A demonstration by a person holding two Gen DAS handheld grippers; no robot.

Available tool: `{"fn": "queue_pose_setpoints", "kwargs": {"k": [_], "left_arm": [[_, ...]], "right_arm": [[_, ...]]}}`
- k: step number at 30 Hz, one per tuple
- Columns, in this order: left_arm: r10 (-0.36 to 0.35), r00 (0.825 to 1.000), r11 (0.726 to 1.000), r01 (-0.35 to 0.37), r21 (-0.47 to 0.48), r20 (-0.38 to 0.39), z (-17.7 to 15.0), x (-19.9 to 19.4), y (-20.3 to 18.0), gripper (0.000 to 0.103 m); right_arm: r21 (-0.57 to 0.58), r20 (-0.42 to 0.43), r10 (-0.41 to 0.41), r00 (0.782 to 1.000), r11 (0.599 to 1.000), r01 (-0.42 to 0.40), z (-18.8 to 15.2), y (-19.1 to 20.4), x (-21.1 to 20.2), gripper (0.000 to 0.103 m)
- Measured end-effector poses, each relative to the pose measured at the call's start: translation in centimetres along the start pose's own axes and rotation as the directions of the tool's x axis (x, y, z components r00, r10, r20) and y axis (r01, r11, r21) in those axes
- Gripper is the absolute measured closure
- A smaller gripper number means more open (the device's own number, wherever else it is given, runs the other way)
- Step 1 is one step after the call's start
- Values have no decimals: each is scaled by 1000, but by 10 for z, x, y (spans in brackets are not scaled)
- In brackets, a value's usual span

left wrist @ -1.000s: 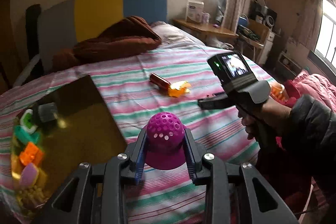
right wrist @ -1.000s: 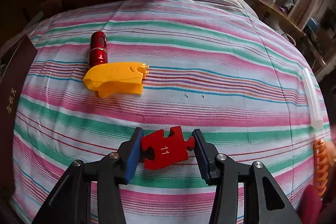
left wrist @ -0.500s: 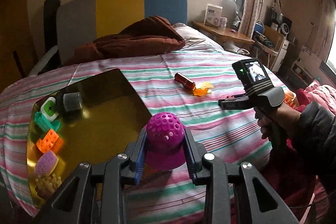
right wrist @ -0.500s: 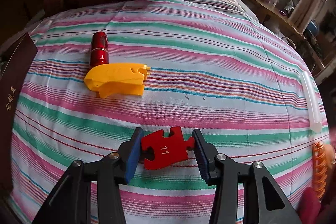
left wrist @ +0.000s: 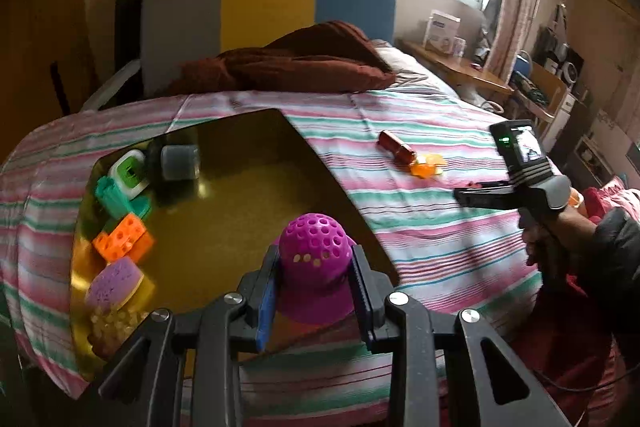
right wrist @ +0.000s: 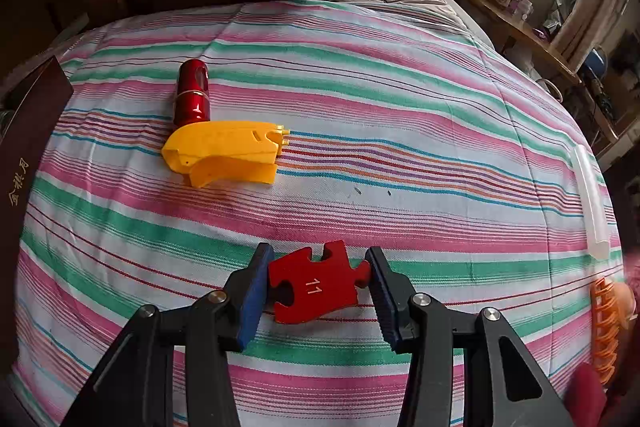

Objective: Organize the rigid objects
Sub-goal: 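Carry the purple toy into the tray and open the left gripper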

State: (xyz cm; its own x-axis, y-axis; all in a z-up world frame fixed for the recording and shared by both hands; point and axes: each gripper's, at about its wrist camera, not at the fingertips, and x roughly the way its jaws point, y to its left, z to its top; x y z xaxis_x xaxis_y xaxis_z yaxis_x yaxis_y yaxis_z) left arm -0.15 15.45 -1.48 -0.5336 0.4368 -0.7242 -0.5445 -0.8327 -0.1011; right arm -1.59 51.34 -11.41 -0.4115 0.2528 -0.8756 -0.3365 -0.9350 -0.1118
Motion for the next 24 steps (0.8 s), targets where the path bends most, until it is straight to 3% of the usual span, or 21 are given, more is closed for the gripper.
{"fn": "queue_pose_setpoints", "kwargs": {"k": [10, 16, 24], "left_arm": [[60, 998, 986, -64, -151, -29, -22, -10, 70, 71], [46, 998, 972, -52, -229, -31, -26, -16, 104, 71], [-72, 996, 940, 49, -339, -56, -6, 4, 122, 71]], "right_arm": [[-5, -5, -7, 1000, 1000, 6, 3, 4, 0, 55], [-19, -4, -17, 1000, 1000, 17, 4, 7, 0, 55], [-25, -7, -17, 1000, 1000, 17, 7, 6, 0, 55]]}}
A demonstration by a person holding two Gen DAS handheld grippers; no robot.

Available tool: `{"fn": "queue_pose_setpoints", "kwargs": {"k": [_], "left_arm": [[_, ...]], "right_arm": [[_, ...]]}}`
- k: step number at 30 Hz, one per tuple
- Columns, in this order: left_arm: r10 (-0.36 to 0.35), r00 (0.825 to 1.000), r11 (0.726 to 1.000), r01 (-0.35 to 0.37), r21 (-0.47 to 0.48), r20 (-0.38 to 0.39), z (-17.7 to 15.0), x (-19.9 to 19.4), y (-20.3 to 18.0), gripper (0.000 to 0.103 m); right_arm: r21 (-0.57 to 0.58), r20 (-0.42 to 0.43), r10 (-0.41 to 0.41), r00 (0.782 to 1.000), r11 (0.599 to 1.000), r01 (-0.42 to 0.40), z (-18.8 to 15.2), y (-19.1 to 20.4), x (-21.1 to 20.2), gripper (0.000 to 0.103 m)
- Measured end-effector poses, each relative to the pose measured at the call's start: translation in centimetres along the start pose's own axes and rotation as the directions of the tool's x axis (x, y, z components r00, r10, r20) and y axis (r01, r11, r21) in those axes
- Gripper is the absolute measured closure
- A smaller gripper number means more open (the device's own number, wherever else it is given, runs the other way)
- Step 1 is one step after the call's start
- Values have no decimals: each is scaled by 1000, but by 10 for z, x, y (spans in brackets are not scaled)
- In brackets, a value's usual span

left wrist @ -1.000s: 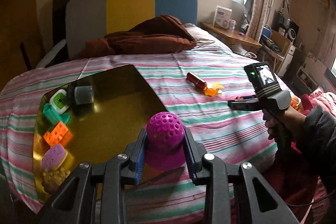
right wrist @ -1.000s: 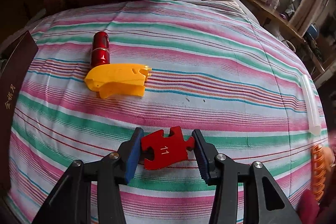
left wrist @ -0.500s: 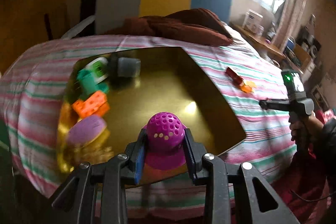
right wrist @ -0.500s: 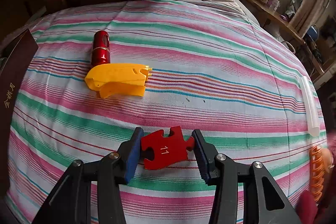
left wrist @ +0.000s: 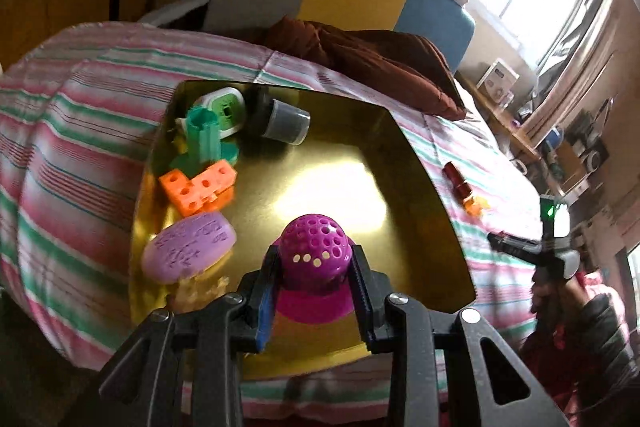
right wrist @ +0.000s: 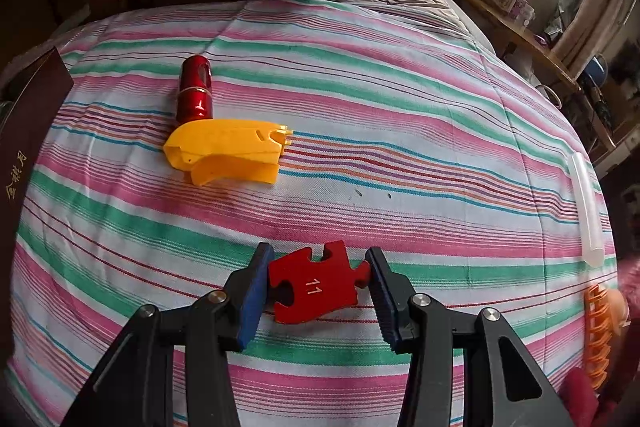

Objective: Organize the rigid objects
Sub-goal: 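Carry the purple toy into the tray and open the left gripper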

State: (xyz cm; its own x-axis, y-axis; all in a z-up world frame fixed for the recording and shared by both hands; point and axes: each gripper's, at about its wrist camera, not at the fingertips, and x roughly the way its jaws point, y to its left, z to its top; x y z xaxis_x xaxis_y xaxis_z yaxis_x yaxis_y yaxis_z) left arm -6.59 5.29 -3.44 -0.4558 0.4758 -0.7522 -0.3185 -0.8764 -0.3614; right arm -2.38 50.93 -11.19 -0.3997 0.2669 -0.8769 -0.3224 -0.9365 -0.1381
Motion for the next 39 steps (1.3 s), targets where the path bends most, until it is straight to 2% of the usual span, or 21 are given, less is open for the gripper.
{"fn": "queue_pose_setpoints", "kwargs": {"k": [3, 8, 15, 17, 21, 23, 26, 30, 32, 39], "left_arm": [[7, 1000, 1000, -7, -17, -9, 15, 12, -2, 71], [68, 998, 997, -68, 21, -15, 44, 38, -8, 71], [138, 987, 990, -136, 23, -84, 69, 85, -1, 71], [134, 986, 991, -130, 40, -102, 75, 94, 0, 70], [179, 976, 984, -175, 45, -121, 83, 113, 5, 70], [211, 966, 977, -205, 51, -150, 85, 125, 10, 70], [229, 959, 973, -221, 65, -165, 86, 137, 15, 69], [184, 970, 983, -177, 57, -162, 91, 134, 16, 61], [202, 965, 979, -193, 71, -167, 90, 131, 15, 61], [197, 978, 979, -192, 73, -71, 90, 86, 12, 61]], "right_arm": [[0, -1, -2, 1000, 1000, 2, 1, 0, 0, 55], [-10, 1, -10, 1000, 1000, 10, 0, 2, 0, 55], [-21, 2, -13, 1000, 1000, 13, 0, 3, 0, 55], [-27, 2, -16, 1000, 1000, 16, 1, 4, 0, 55], [-28, 2, -16, 1000, 999, 16, 1, 5, 0, 55], [-30, 3, -18, 1000, 999, 18, 1, 6, 0, 55], [-31, 3, -19, 1000, 999, 19, 1, 6, 0, 55], [-31, 3, -19, 1000, 999, 19, 1, 8, 1, 55], [-31, 3, -19, 1000, 999, 19, 1, 8, 1, 55], [-28, 2, -17, 1000, 999, 17, 1, 9, 2, 55]]}}
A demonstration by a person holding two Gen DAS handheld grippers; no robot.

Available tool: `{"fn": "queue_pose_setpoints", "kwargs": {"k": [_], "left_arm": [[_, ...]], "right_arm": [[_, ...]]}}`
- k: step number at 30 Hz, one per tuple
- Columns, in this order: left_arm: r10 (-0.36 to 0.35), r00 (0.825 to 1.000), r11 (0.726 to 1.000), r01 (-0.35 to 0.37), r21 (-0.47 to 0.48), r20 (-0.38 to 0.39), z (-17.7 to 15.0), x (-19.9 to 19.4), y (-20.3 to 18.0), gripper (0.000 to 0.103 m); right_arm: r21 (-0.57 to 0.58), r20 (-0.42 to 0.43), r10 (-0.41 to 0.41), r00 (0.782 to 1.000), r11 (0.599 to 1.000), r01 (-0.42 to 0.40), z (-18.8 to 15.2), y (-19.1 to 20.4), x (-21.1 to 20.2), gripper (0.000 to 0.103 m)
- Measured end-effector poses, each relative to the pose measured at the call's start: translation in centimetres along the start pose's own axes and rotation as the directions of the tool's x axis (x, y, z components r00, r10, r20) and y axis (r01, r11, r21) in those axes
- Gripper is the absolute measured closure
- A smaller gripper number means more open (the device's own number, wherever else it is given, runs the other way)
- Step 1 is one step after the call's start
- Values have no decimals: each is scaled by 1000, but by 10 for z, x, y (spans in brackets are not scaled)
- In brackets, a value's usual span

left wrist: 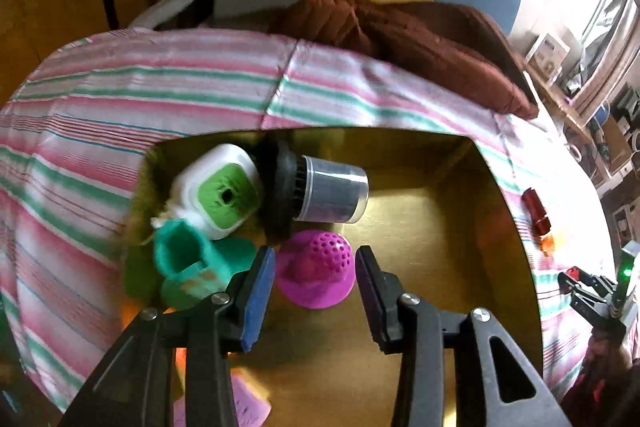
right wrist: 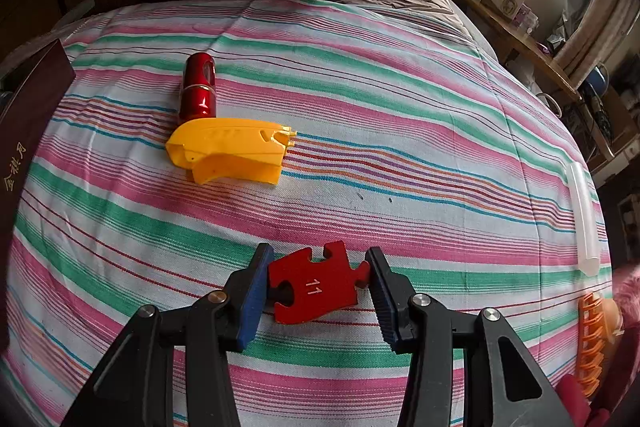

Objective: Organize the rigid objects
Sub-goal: 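Carry the purple toy into the tray and open the left gripper, then carry the red puzzle piece toward the tray with the right gripper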

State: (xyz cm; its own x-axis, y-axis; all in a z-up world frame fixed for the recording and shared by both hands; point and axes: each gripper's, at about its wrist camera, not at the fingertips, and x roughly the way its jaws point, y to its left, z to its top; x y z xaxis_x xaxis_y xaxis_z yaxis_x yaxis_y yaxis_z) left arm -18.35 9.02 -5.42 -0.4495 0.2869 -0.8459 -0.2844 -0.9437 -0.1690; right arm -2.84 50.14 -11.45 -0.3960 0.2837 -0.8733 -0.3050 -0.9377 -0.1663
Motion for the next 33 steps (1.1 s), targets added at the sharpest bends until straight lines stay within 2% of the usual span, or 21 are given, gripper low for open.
{"fn": "queue_pose_setpoints", "kwargs": {"k": [6, 11, 18, 21, 23, 26, 33], "left_arm": [[-11, 997, 1000, 11, -3, 78, -35, -38, -4, 61], [40, 987, 996, -51, 73, 154, -77, -61, -19, 61], [20, 984, 987, -47, 154, 175, -119, -85, -35, 61], [31, 982, 983, -65, 174, 189, -127, -90, -39, 61], [36, 982, 981, -71, 180, 188, -130, -92, -40, 61], [51, 981, 981, -84, 173, 188, -132, -94, -39, 61], [97, 980, 984, -120, 128, 176, -134, -97, -30, 61]], "right_arm": [[3, -2, 2, 1000, 1000, -2, 0, 0, 0, 55], [25, -10, 4, 1000, 1000, -4, 1, 0, -1, 55], [43, -9, 36, 999, 998, -36, 2, -1, -3, 55], [25, -1, 80, 997, 996, -80, 2, 7, -6, 55], [4, -1, 145, 989, 989, -145, 2, 15, -8, 55], [-45, -4, 199, 980, 979, -199, 0, 30, -11, 55], [-89, 7, 199, 980, 976, -198, -5, 40, -13, 55]]}}
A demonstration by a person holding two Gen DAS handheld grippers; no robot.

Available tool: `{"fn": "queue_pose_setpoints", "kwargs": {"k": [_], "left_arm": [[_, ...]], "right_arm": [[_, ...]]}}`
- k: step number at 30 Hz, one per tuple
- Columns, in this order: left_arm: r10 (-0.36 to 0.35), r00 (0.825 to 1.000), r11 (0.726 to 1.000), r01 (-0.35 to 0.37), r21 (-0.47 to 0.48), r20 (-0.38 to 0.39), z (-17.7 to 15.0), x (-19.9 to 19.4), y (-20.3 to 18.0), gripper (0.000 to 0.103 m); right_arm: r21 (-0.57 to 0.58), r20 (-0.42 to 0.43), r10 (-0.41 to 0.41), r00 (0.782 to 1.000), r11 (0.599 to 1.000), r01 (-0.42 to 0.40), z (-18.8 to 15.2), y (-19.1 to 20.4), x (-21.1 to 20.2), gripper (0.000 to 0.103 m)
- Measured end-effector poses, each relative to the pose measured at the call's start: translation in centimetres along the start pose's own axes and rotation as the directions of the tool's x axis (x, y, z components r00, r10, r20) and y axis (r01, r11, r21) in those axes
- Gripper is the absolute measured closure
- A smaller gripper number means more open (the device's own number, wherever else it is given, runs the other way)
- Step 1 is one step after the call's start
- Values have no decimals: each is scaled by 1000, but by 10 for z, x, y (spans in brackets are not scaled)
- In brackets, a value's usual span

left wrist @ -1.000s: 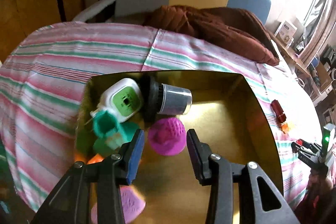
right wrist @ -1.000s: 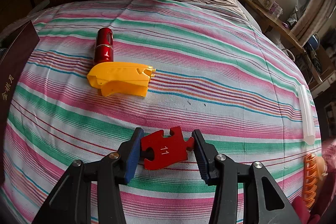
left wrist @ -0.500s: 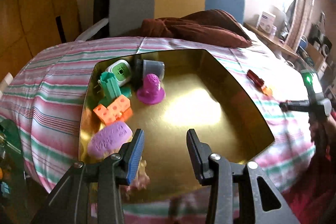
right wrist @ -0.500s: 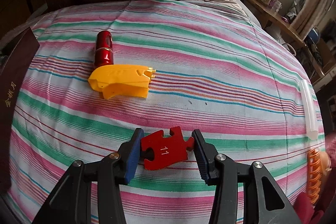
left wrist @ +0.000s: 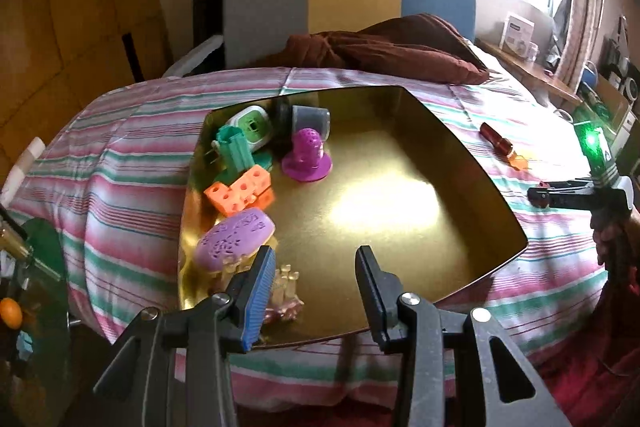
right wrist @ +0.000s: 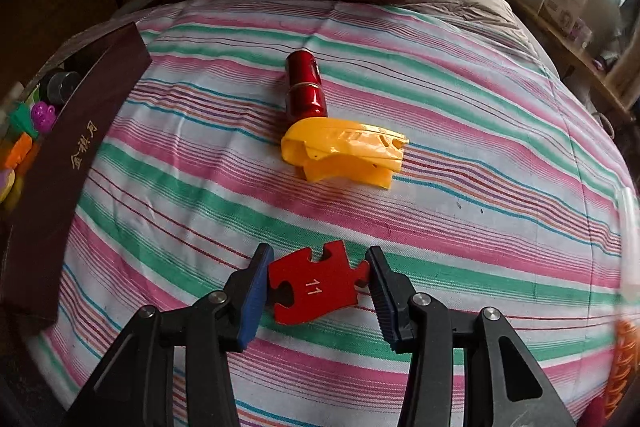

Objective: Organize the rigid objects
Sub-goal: 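Carry the red puzzle piece toward the tray with the right gripper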

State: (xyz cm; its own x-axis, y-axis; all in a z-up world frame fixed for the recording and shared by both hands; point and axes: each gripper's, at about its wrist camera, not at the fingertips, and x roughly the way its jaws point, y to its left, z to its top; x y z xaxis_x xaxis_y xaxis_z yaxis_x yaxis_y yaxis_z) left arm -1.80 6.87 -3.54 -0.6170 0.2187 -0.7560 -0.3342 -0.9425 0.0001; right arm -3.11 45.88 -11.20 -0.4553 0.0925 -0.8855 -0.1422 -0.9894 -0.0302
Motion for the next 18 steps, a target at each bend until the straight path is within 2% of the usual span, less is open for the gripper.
{"fn": "queue_pose_setpoints", "kwargs": {"k": [5, 18], "left_arm": [[-5, 1000, 1000, 4, -19, -14, -5, -1, 7, 61], [24, 1000, 998, -24, -66, 9, -12, -12, 32, 61]], "right_arm": [[-11, 8, -4, 1000, 1000, 4, -1, -1, 0, 55], [-36, 12, -33, 999, 999, 33, -2, 3, 1, 55]]}}
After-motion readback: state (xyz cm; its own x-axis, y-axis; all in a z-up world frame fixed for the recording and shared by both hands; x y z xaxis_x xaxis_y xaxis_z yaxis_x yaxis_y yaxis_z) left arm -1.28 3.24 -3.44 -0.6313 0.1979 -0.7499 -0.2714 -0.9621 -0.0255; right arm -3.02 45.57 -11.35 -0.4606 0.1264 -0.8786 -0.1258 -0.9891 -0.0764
